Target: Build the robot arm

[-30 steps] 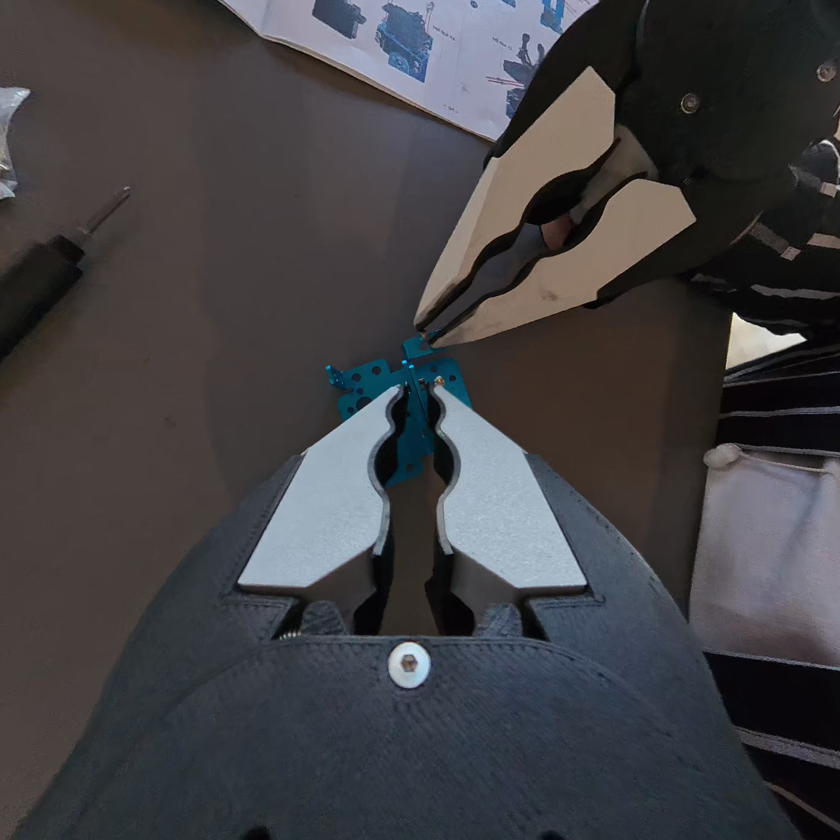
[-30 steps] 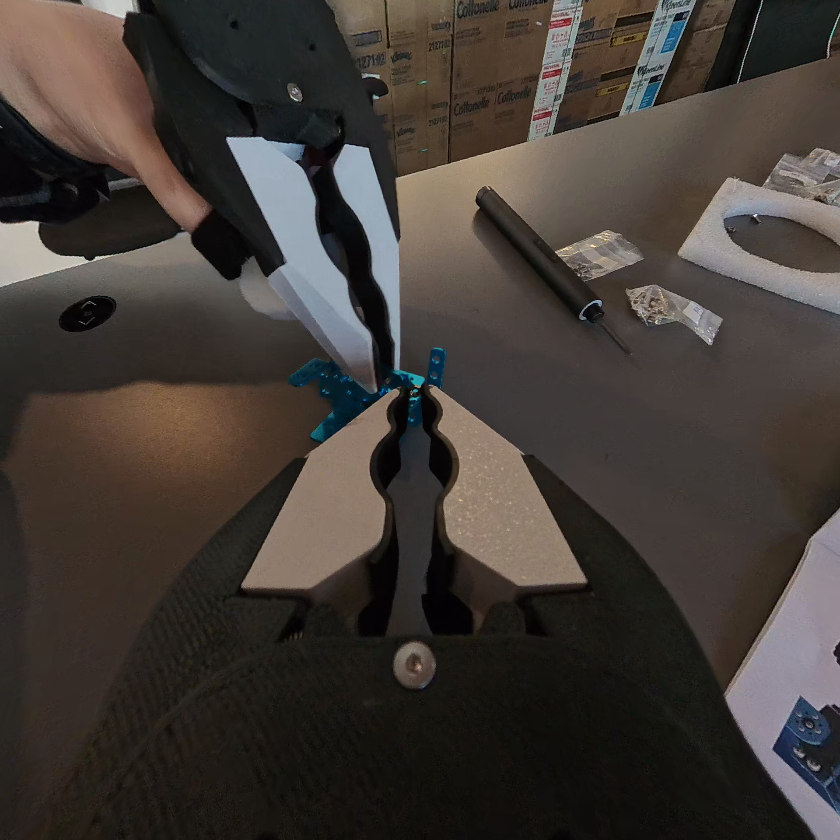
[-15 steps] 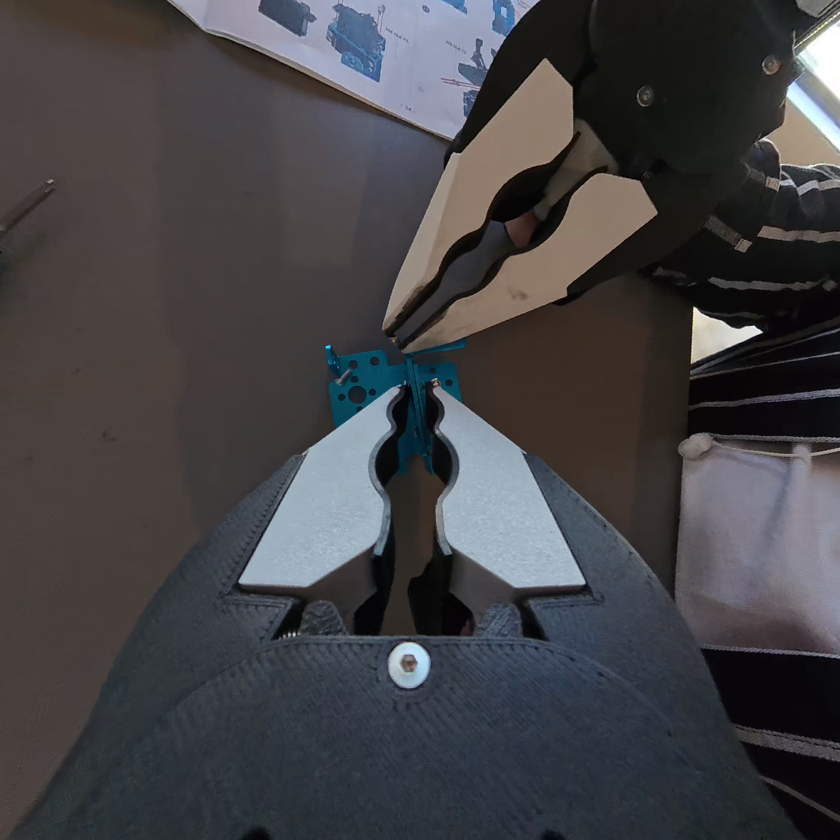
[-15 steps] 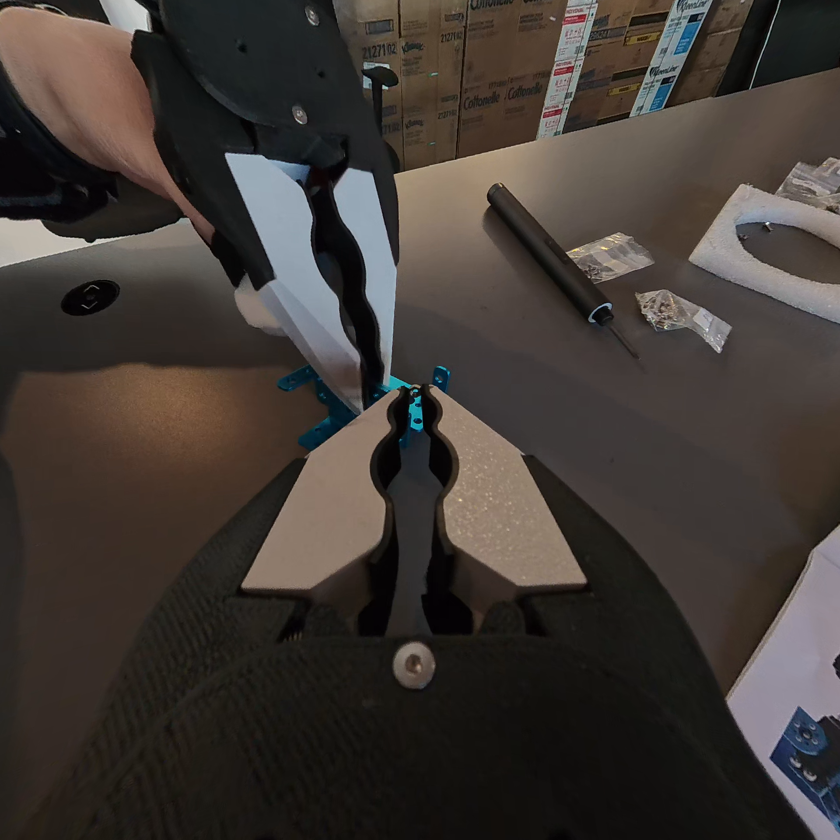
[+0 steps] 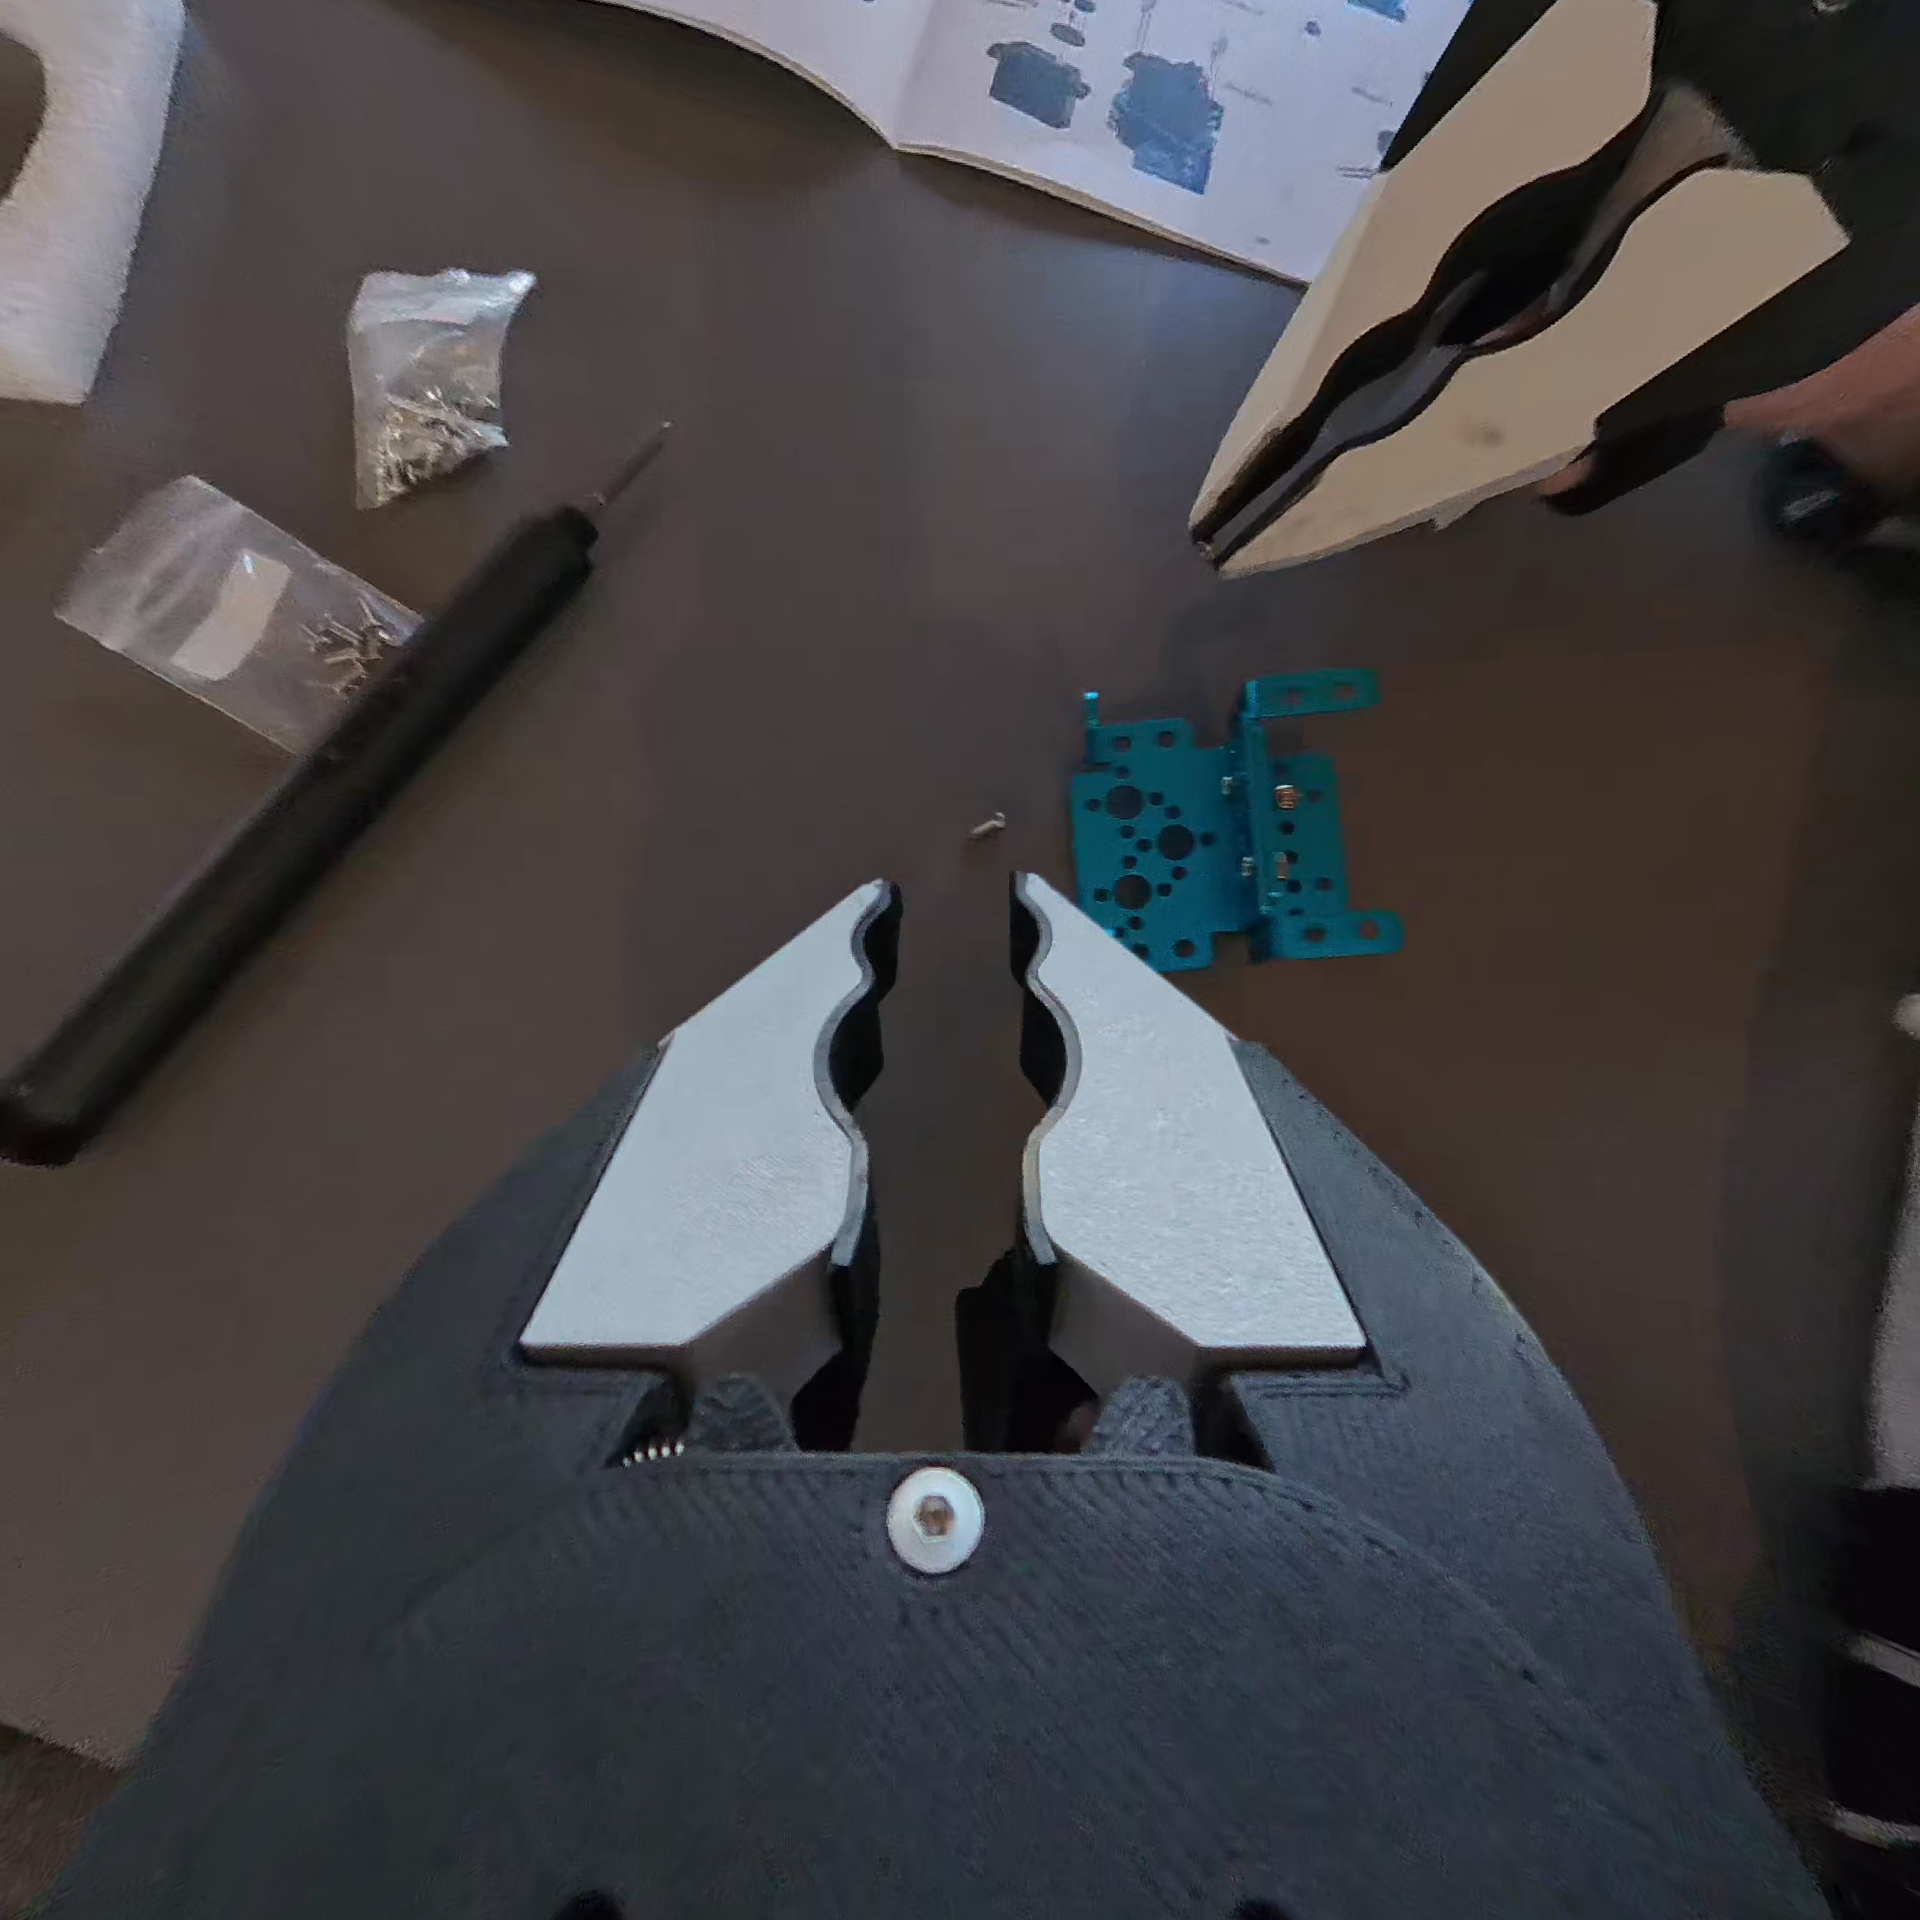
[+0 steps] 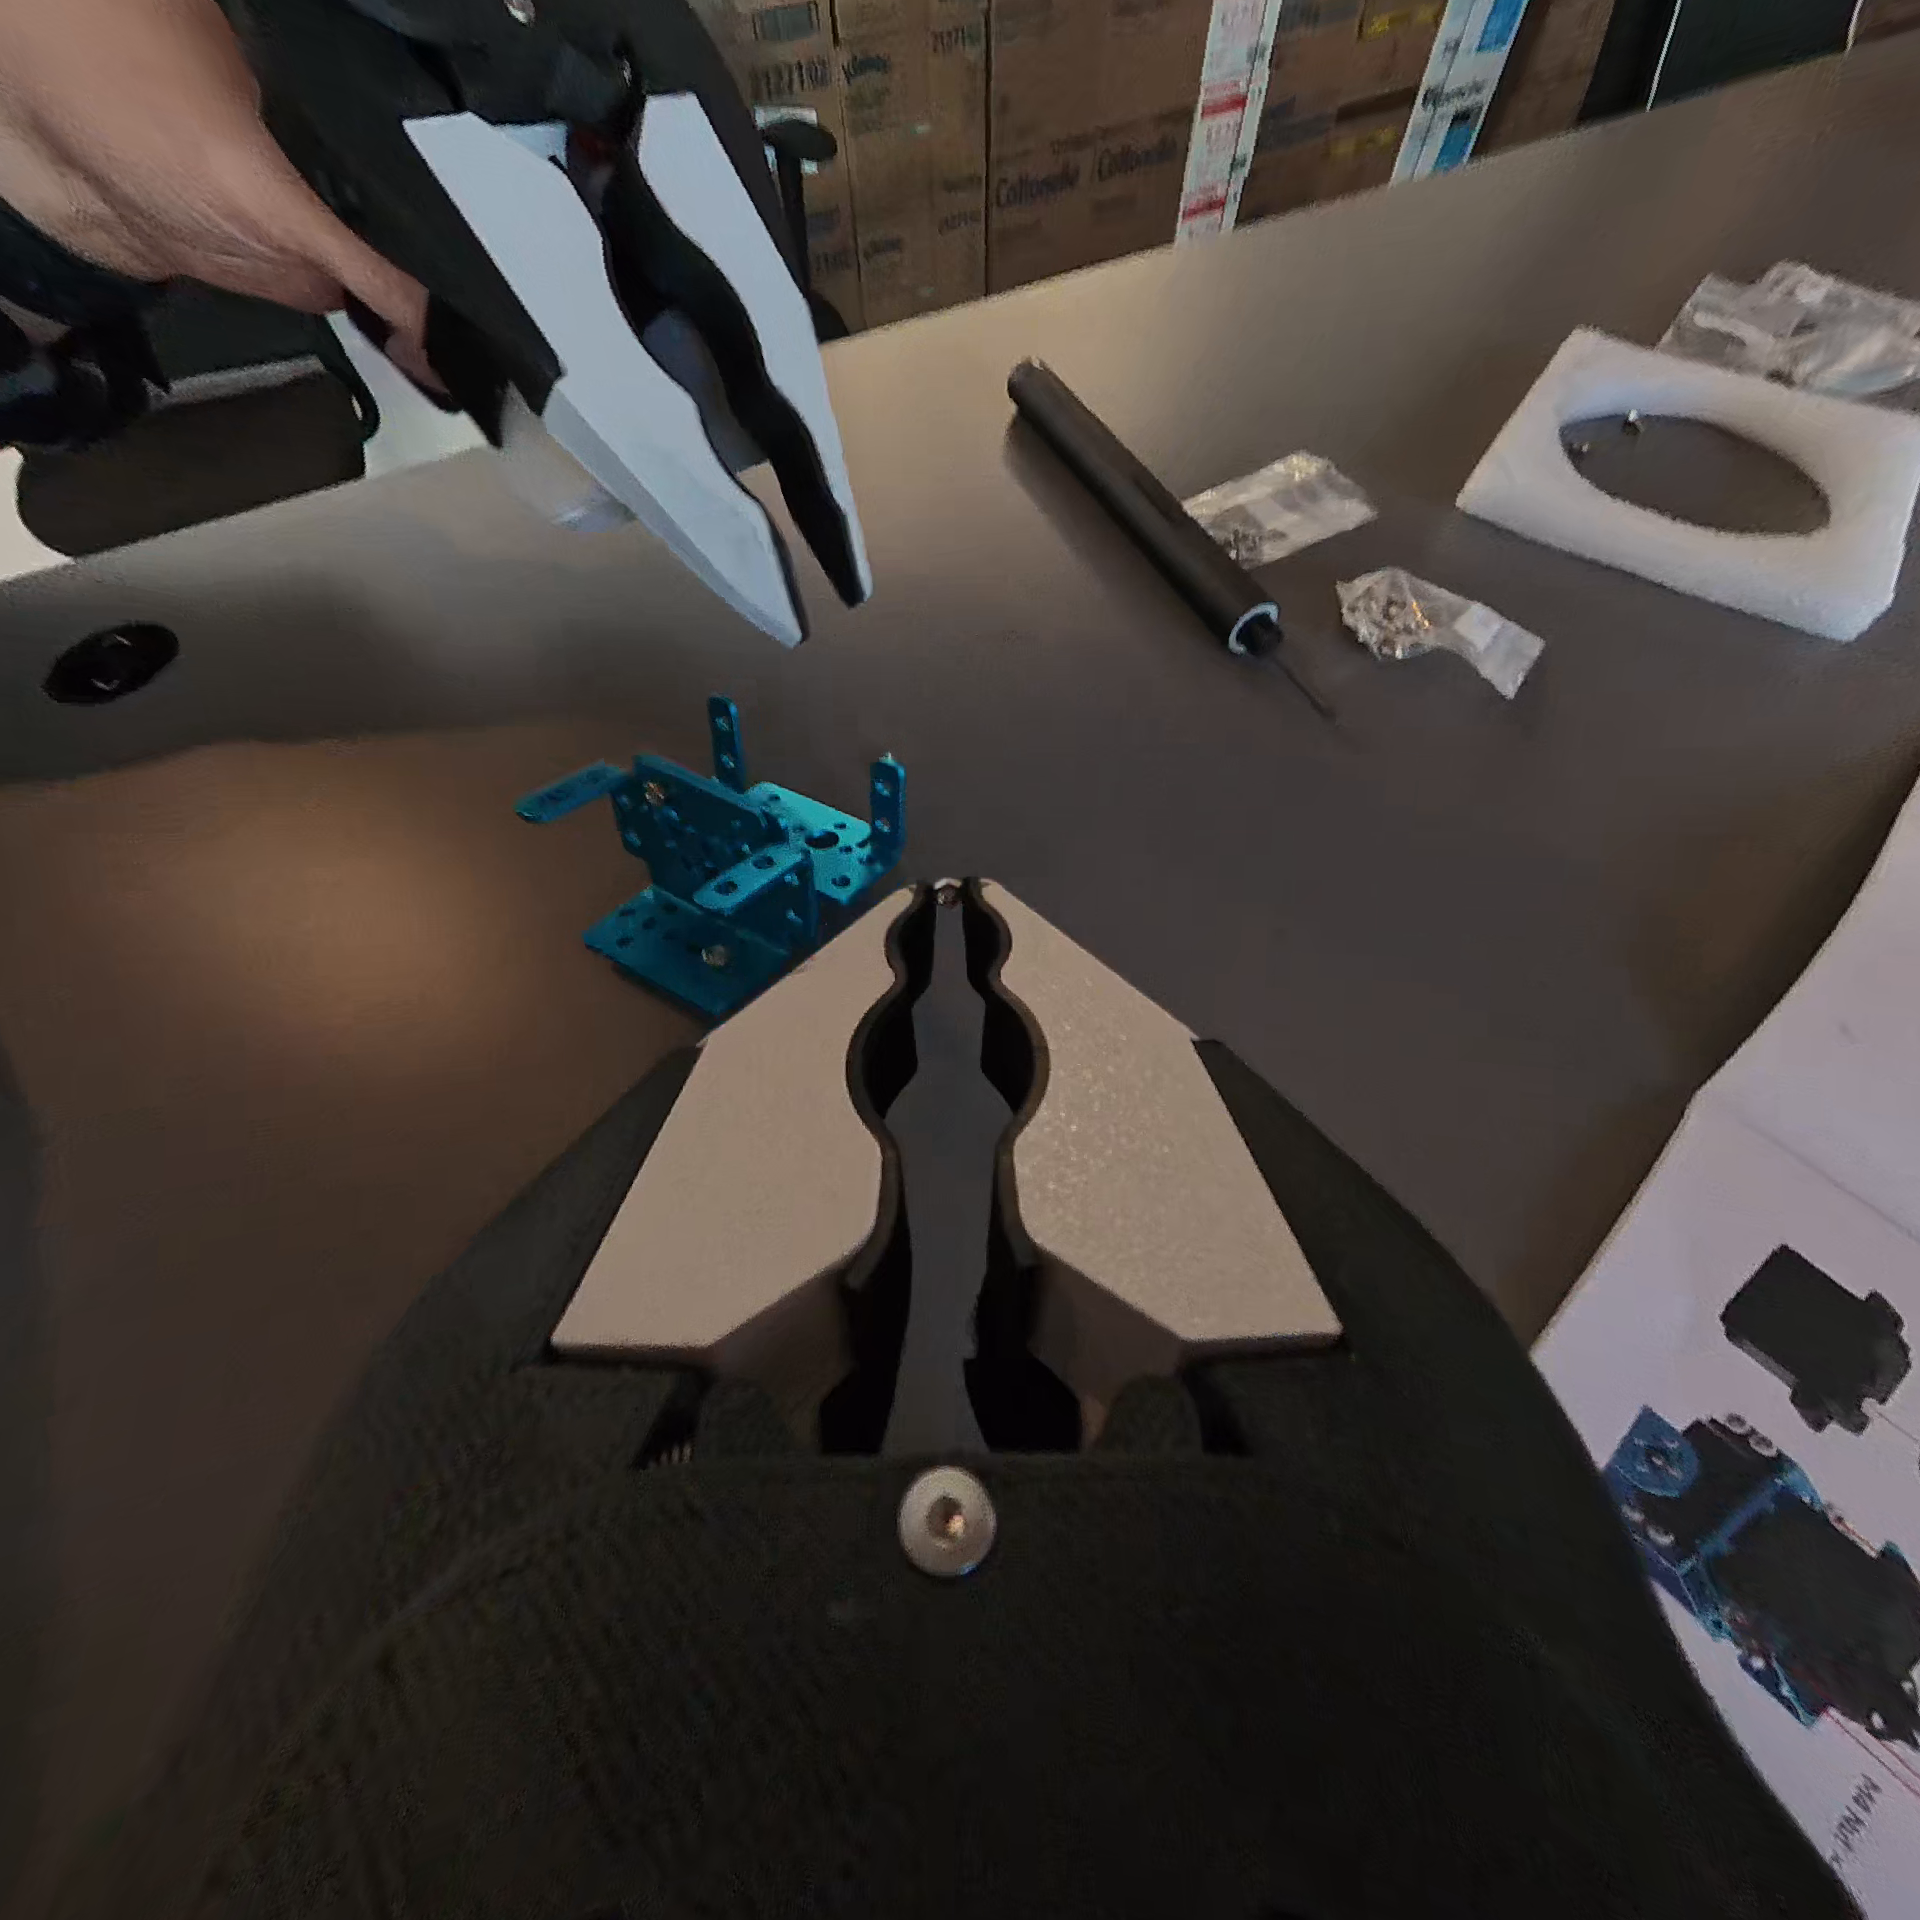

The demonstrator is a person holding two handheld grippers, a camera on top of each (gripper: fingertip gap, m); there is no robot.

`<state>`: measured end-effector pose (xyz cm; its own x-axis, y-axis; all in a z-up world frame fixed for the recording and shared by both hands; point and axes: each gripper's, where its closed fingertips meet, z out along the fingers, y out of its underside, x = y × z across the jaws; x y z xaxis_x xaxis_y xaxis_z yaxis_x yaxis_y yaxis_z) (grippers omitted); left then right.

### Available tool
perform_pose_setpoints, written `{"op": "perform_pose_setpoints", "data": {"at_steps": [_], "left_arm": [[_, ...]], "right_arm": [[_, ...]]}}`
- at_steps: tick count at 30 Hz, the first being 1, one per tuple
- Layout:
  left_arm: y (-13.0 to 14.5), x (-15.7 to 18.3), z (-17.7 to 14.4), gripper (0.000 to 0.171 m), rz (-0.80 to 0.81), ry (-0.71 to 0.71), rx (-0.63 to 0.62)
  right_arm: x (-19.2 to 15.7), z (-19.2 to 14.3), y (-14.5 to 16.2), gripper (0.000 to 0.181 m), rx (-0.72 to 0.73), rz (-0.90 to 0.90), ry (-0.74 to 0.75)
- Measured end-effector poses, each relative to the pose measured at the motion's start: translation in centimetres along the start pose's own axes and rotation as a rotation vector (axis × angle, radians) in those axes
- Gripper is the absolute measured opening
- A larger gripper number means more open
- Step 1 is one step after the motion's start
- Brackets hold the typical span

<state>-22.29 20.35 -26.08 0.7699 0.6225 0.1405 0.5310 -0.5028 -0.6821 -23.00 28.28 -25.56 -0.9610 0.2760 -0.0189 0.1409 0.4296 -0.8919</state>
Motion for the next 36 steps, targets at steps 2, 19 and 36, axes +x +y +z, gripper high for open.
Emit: {"op": "perform_pose_setpoints", "data": {"at_steps": [2, 19, 36], "left_arm": [[-0.2, -0.5, 0.6, 0.018, 0.106, -0.028, 0.013], [0.2, 0.6, 4.0, 0.005, 0.545, 0.224, -0.148], [-4.3, 1.5, -1.6, 0.003, -0.415, 0.558, 0.245]], "right_arm": [[0.3, 0.1, 0.5, 0.005, -0.032, 0.001, 0.005], [1.8, -0.6, 3.5, 0.015, -0.191, 0.098, 0.037], [-2.1, 0.7, -6.5, 0.017, 0.096, -0.202, 0.04]]}}
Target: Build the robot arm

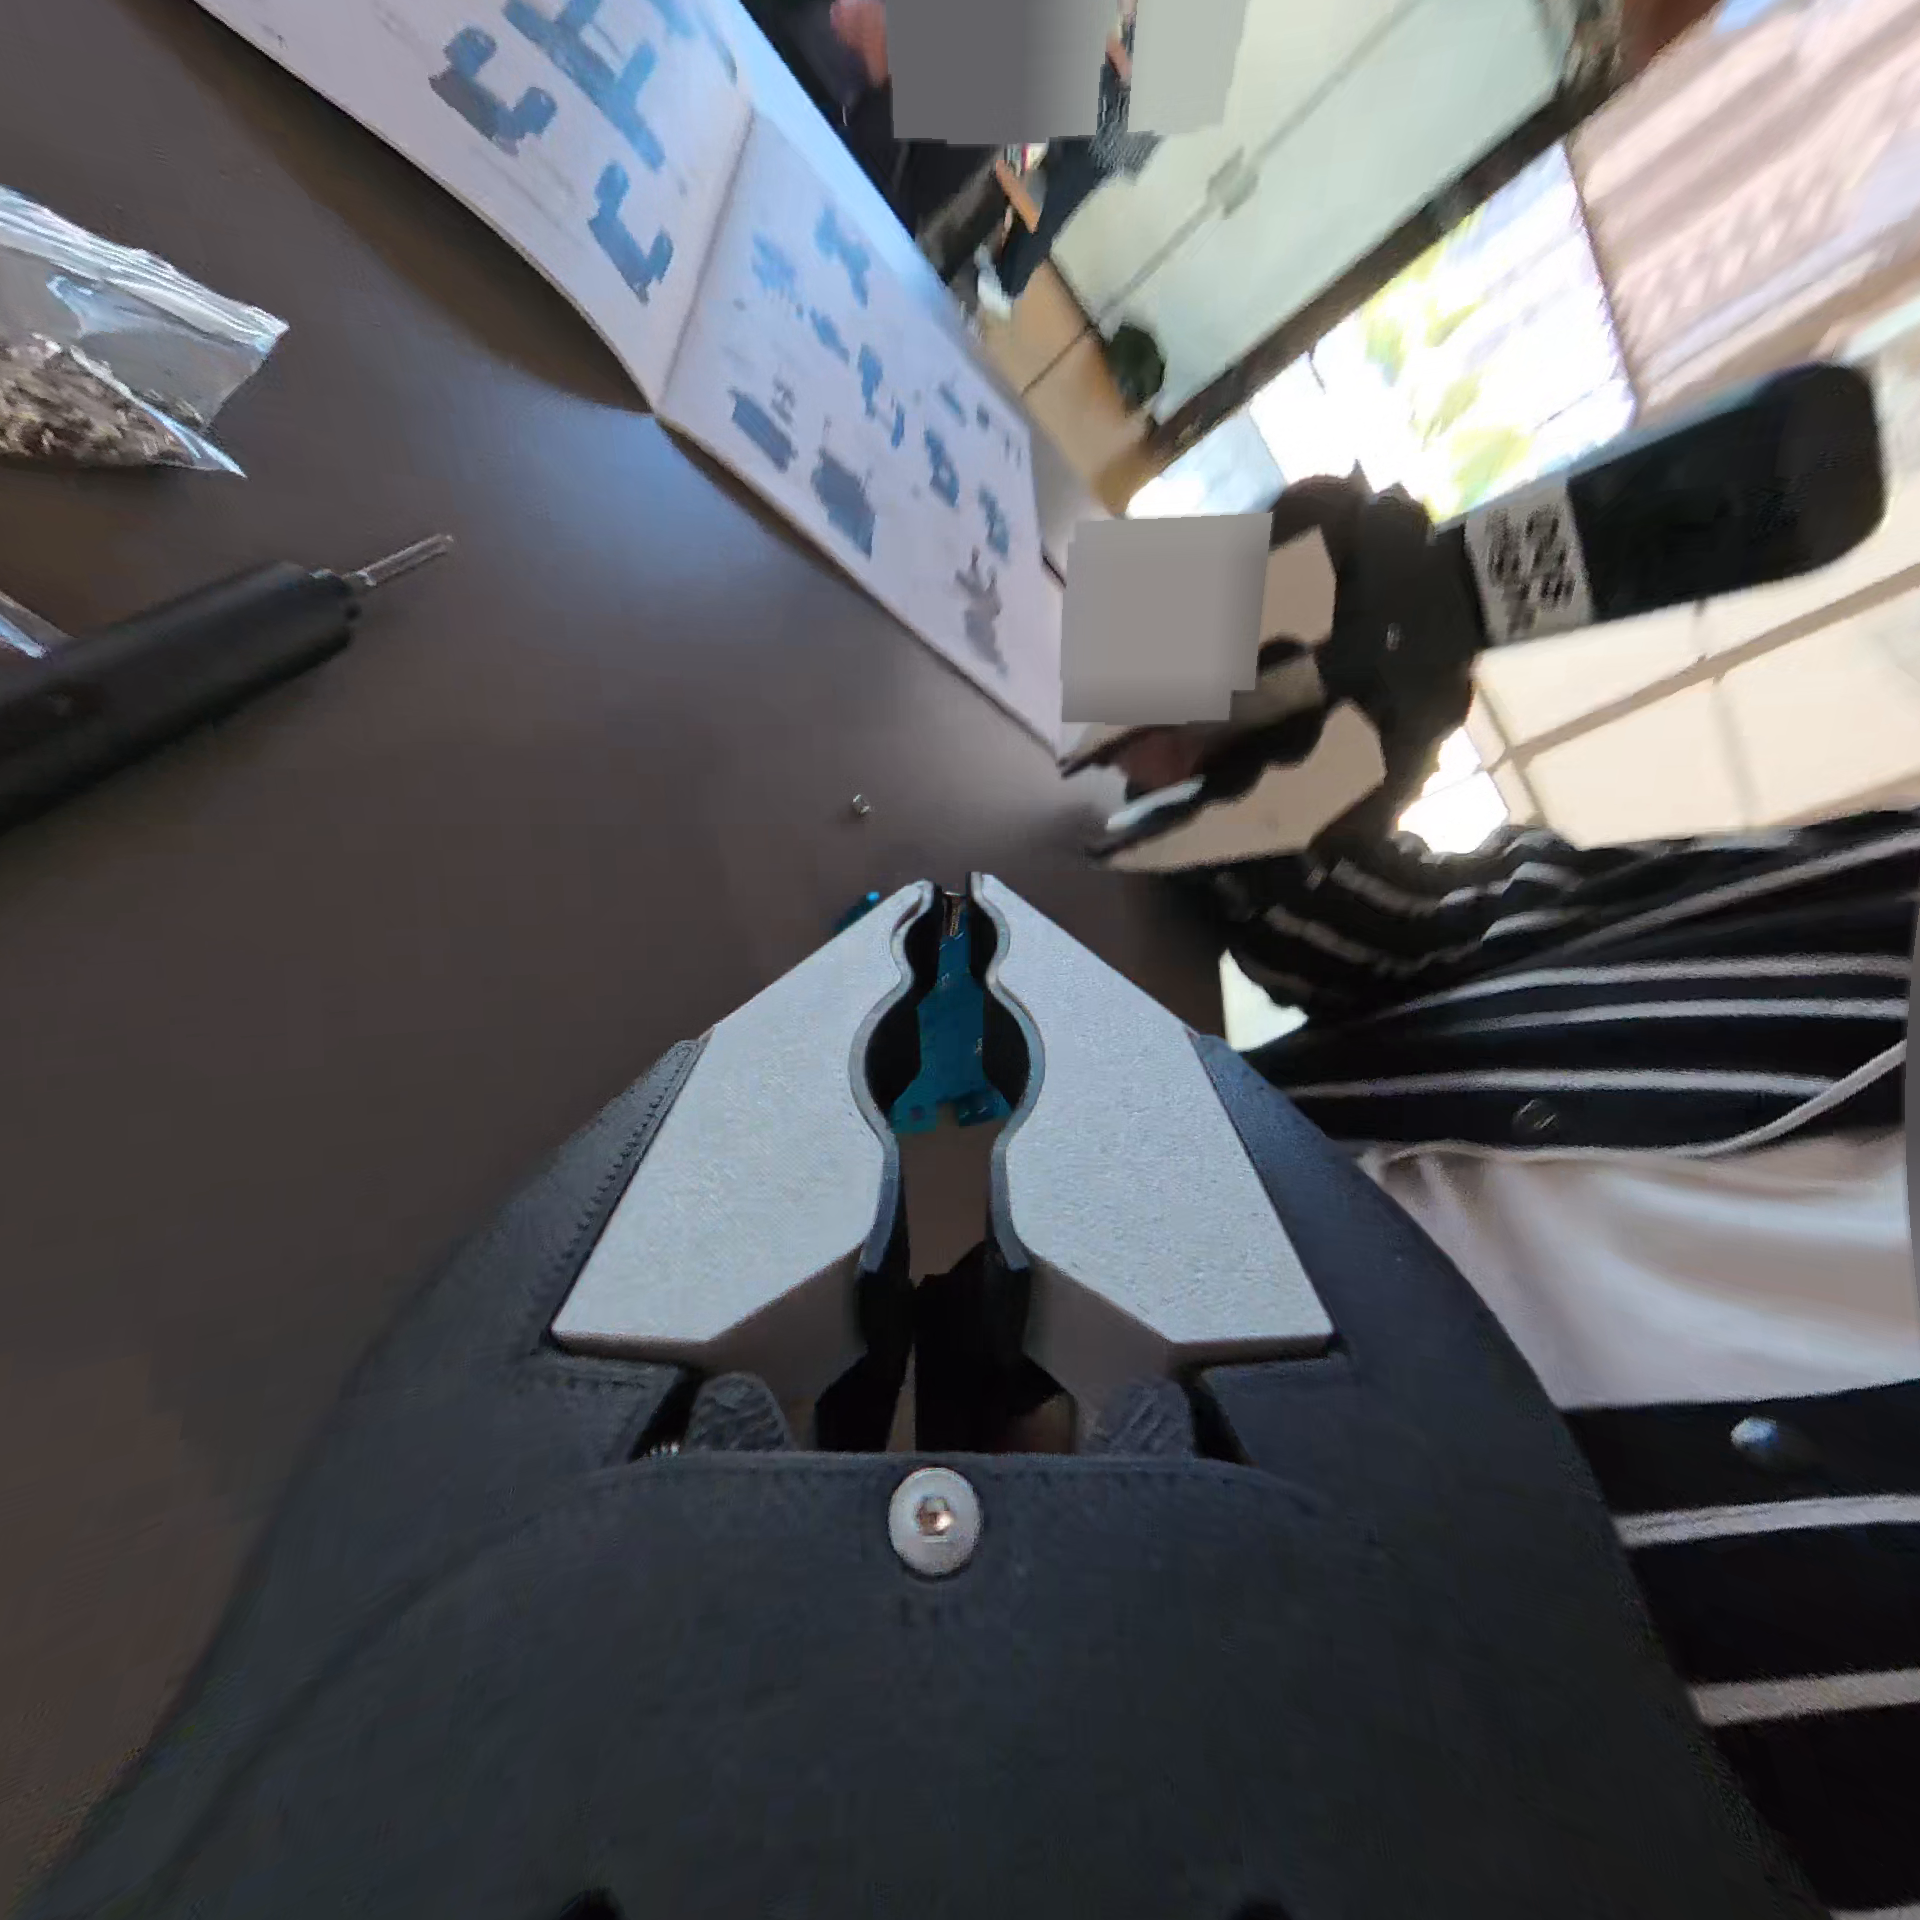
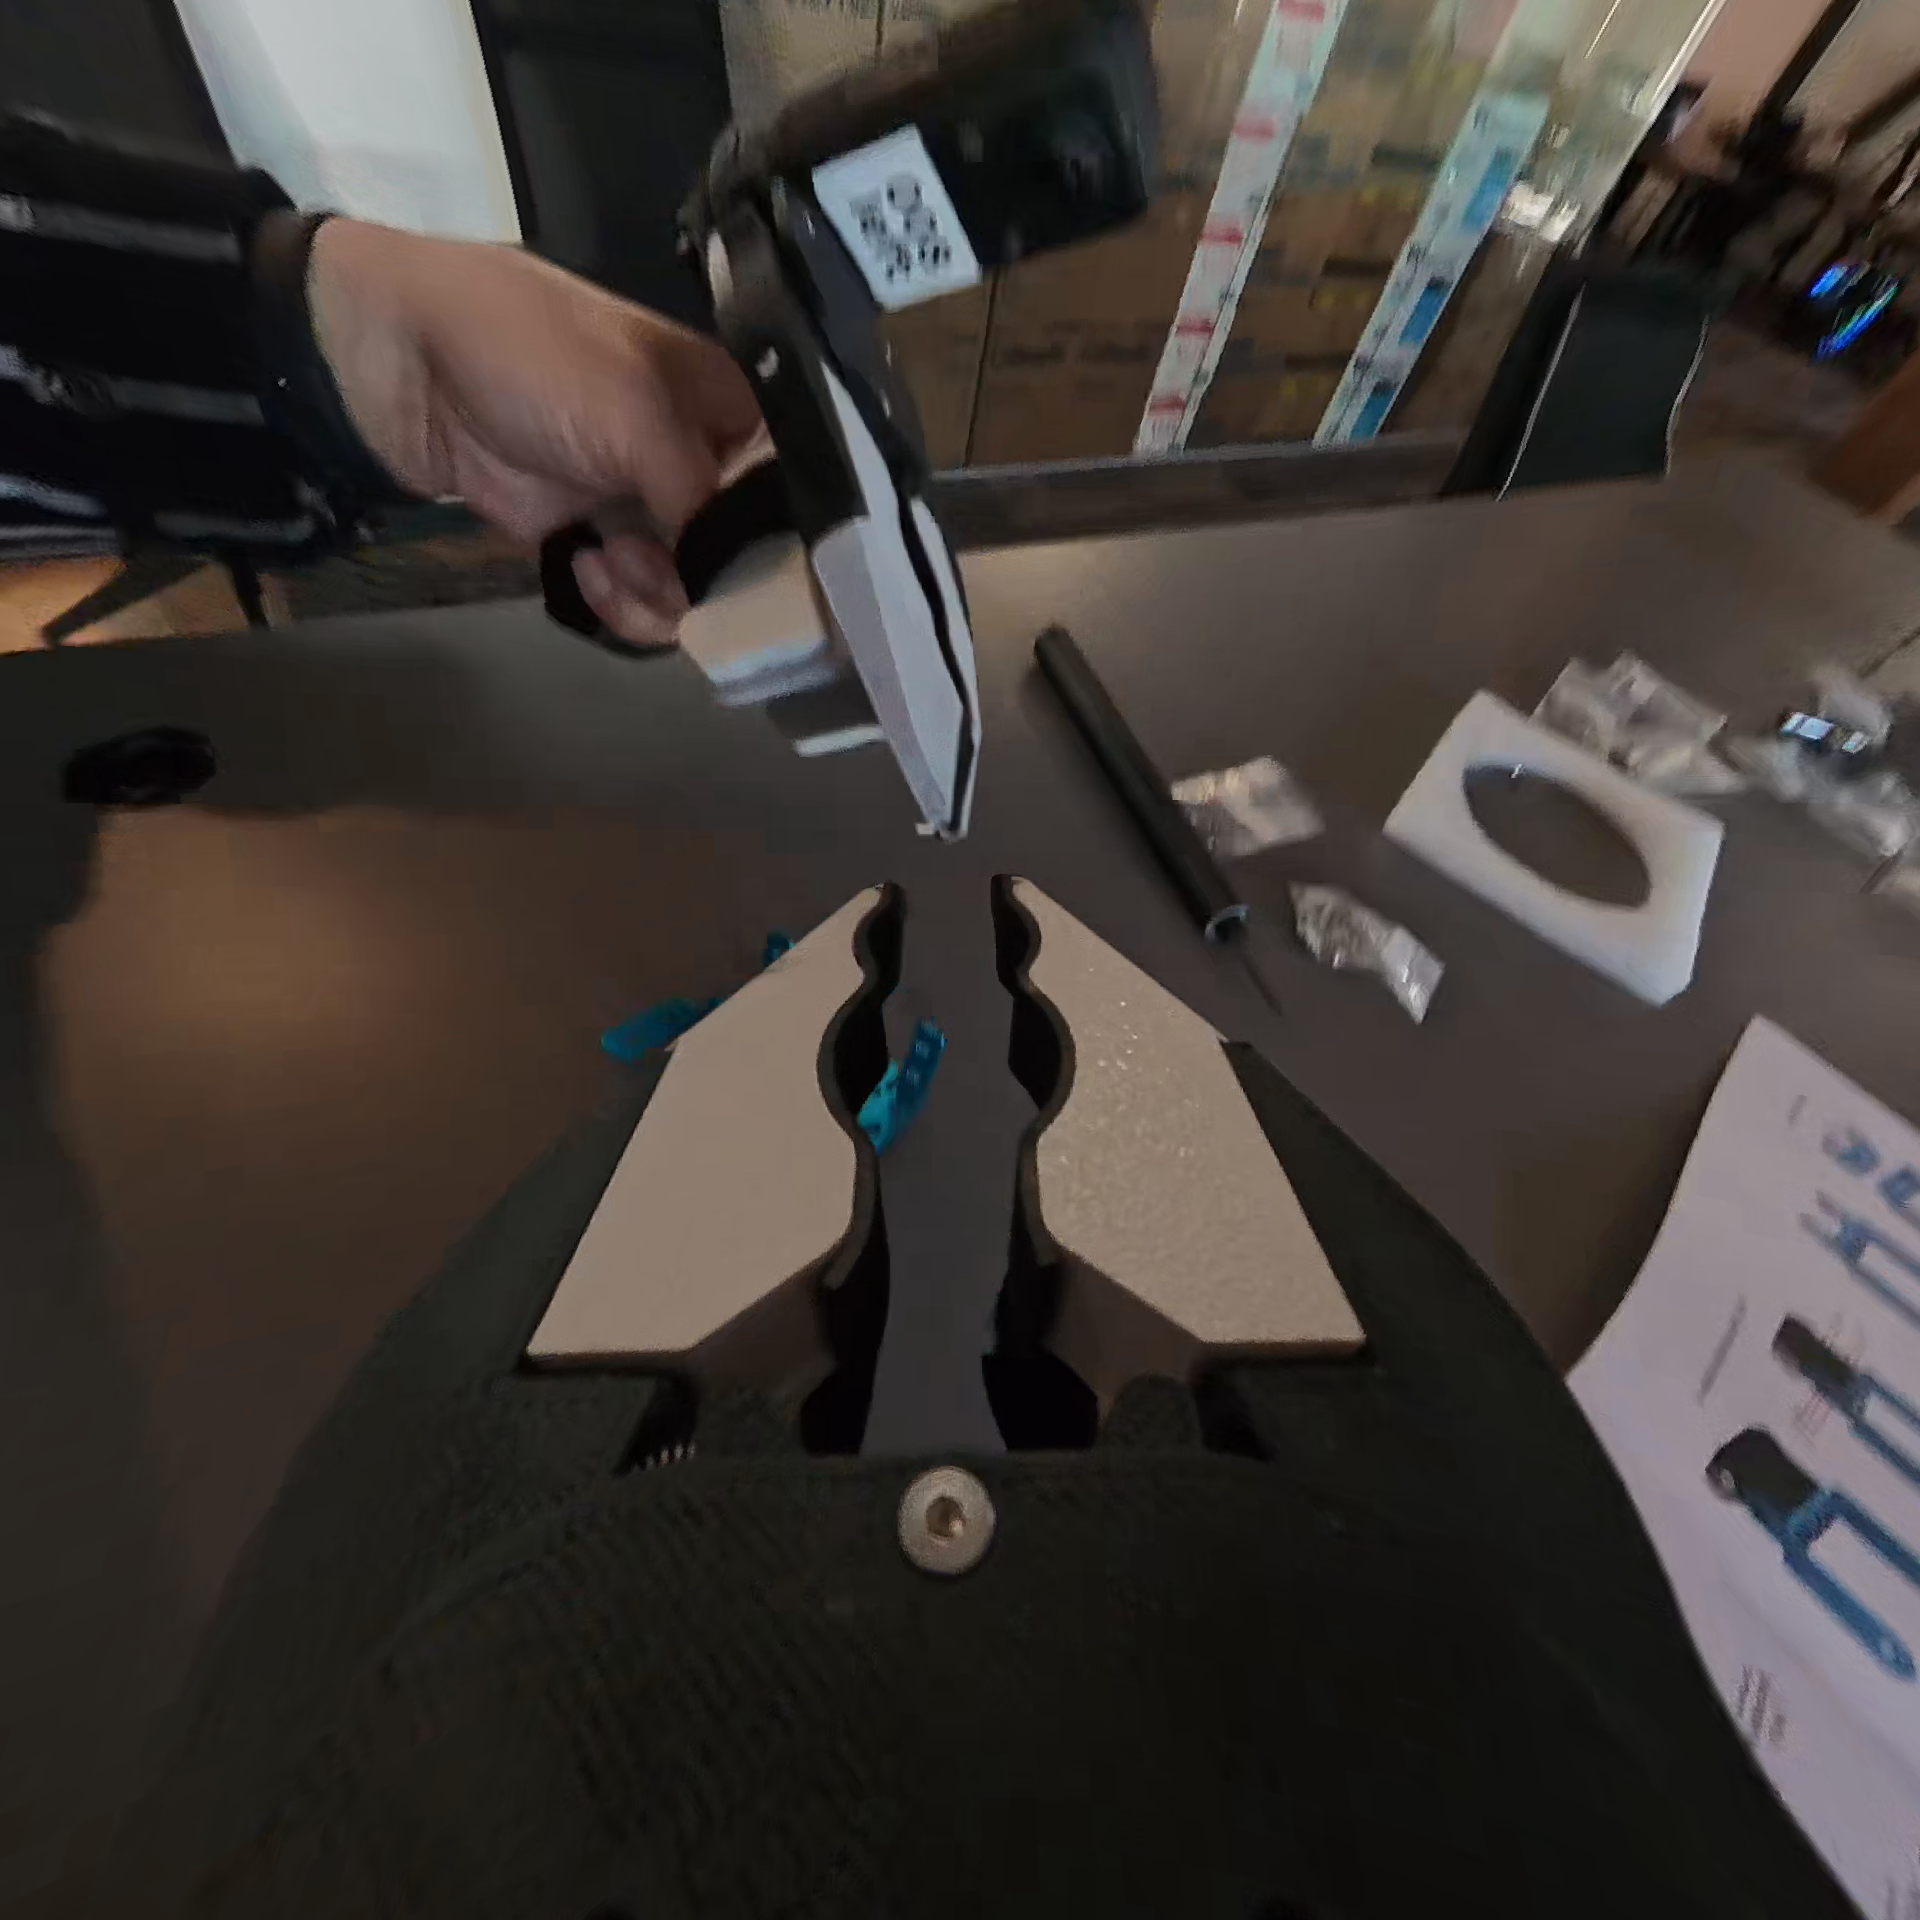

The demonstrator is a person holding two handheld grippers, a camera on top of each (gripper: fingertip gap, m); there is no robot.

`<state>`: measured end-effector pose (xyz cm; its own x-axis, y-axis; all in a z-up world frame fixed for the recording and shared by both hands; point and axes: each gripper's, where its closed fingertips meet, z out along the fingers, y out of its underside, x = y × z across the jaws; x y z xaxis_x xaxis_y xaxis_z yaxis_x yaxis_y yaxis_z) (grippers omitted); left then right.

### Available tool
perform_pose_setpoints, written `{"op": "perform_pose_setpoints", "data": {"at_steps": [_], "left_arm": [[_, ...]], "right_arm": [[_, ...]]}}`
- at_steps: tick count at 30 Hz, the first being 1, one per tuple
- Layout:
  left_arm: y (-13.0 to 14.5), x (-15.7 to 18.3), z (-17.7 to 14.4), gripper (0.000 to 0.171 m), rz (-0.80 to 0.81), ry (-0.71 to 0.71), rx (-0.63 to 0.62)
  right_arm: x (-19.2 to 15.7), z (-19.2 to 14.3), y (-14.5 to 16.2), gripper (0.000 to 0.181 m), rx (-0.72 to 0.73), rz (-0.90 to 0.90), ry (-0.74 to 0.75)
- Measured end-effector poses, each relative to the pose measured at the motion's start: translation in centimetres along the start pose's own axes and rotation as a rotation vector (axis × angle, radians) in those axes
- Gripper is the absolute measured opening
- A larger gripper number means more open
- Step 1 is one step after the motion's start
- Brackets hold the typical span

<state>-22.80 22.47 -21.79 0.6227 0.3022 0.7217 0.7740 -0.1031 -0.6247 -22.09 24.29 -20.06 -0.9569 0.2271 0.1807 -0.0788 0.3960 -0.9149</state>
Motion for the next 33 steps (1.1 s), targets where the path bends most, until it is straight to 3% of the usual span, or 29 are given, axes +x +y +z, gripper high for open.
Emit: {"op": "perform_pose_setpoints", "data": {"at_steps": [6, 11, 23, 28, 33], "left_arm": [[-1.3, 3.4, 0.3, 0.003, -0.234, 0.161, 0.178], [-1.8, 5.1, 0.2, 0.003, -0.271, 0.2, 0.248], [-1.7, 6.3, 0.8, 0.004, -0.266, 0.2, 0.233], [-1.5, 5.8, 0.7, 0.016, -0.252, 0.171, 0.212], [-0.8, 3.6, 0.2, 0.041, -0.193, 0.014, 0.162]], "right_arm": [[-0.5, 0.5, -2.7, 0.022, 0.09, -0.153, 0.14], [-1.1, 0.0, -3.1, 0.022, 0.121, -0.139, 0.179], [-1.2, -1.2, -3.4, 0.009, 0.146, -0.13, 0.193], [-1.1, -1.2, -2.6, 0.006, 0.126, -0.113, 0.177], [-0.8, -1.3, -1.9, 0.002, 0.12, -0.093, 0.167]]}}
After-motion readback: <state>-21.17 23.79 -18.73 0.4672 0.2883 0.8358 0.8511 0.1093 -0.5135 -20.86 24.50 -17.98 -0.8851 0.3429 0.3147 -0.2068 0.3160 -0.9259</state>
